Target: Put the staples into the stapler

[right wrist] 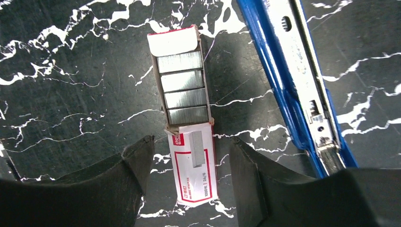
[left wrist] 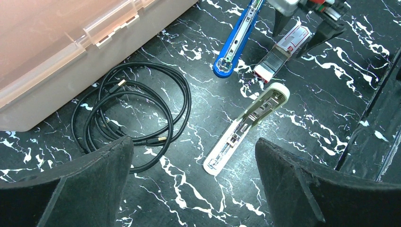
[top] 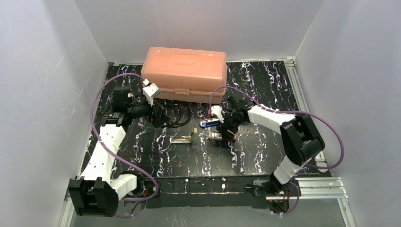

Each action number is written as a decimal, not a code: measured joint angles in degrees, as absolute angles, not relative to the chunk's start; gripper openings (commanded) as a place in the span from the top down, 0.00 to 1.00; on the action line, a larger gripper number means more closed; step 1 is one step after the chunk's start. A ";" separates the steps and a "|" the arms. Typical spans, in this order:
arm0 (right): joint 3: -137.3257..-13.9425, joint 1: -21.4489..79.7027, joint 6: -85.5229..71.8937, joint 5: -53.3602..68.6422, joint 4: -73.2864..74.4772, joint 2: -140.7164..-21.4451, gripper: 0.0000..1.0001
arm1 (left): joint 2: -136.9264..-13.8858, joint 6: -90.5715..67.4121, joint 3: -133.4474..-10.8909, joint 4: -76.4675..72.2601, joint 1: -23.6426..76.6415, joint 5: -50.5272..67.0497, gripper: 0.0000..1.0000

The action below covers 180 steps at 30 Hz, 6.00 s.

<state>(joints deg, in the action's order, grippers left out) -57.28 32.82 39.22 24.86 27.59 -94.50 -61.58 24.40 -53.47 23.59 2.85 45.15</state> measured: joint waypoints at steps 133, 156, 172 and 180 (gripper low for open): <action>-53.78 35.29 25.17 9.26 37.17 -90.59 0.65 | -59.20 31.09 -55.22 26.65 2.92 43.27 0.02; -49.28 37.65 26.61 4.16 33.36 -85.58 0.79 | -59.31 31.16 -55.24 26.65 3.18 43.27 0.02; -51.51 37.63 29.58 8.45 35.59 -82.54 0.84 | -59.59 31.03 -56.23 26.65 3.25 43.27 0.01; -55.51 38.04 30.15 13.69 36.18 -82.06 0.83 | -59.70 27.90 -56.23 25.36 3.42 42.41 0.01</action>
